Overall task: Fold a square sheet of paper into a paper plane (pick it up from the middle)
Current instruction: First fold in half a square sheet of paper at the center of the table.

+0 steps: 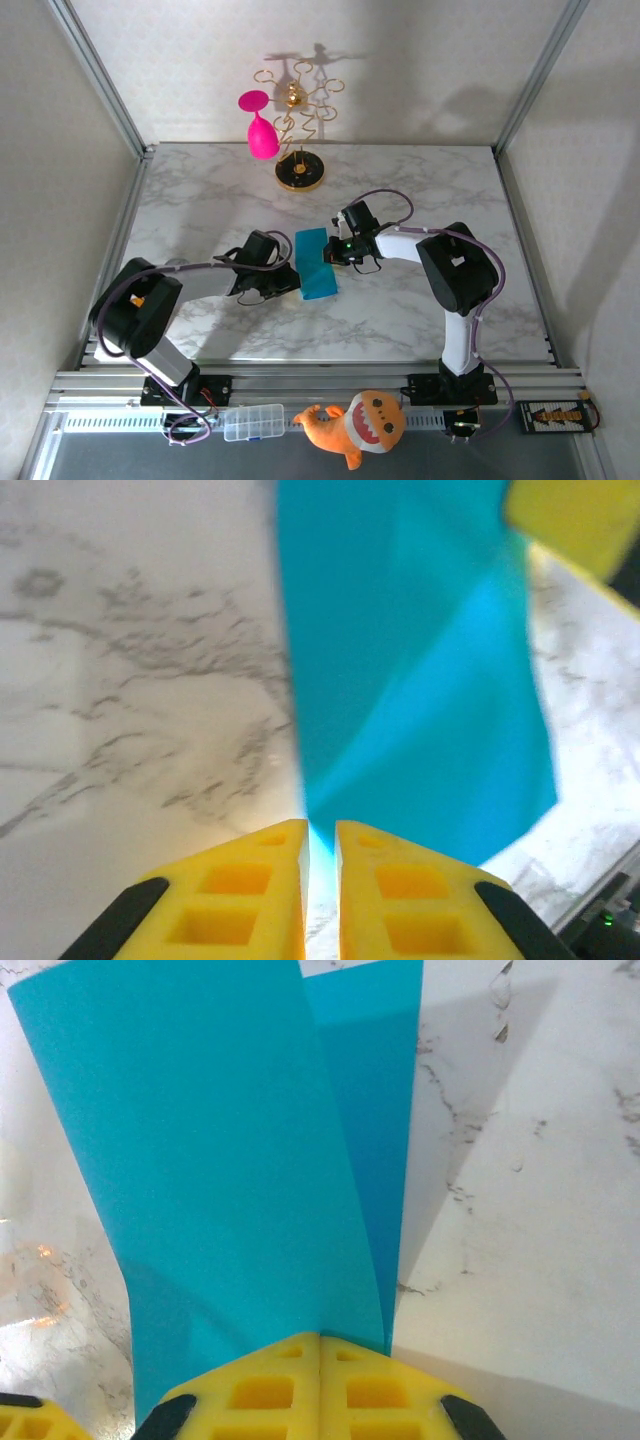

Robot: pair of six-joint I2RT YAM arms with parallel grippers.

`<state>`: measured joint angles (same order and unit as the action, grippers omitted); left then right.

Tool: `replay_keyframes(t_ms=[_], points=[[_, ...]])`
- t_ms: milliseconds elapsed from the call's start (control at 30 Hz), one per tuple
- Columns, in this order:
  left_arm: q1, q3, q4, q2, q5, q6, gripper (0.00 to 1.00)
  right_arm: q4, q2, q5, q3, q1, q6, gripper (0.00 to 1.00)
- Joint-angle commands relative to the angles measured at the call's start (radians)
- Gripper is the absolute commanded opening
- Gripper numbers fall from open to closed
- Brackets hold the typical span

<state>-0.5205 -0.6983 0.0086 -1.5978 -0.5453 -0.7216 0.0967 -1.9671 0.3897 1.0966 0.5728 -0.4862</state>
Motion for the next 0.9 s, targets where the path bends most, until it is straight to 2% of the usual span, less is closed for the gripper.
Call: replay_keyframes(t_ms=[0, 200, 333, 533, 867], points=[[-0.005, -0.045, 0.104, 0.006, -0.064, -0.062, 0.16, 0.205, -0.118, -0.245, -0.086, -0.037, 0.014, 0.0], [-0.051, -0.123, 0.136, -0.132, -0.039, -0.096, 0.15, 0.204, -0.128, -0.243, -0.082, -0.037, 0.012, 0.0], [-0.073, -0.113, 0.127, -0.174, -0.03, -0.096, 0.15, 0.204, -0.13, -0.244, -0.085, -0.037, 0.011, 0.0], [-0.073, -0.039, 0.088, -0.166, -0.006, -0.06, 0.14, 0.205, -0.136, -0.243, -0.077, -0.037, 0.011, 0.0], [-0.075, 0.162, 0.027, -0.056, 0.013, -0.064, 0.14, 0.199, -0.145, -0.252, -0.08, -0.037, 0.009, 0.0]])
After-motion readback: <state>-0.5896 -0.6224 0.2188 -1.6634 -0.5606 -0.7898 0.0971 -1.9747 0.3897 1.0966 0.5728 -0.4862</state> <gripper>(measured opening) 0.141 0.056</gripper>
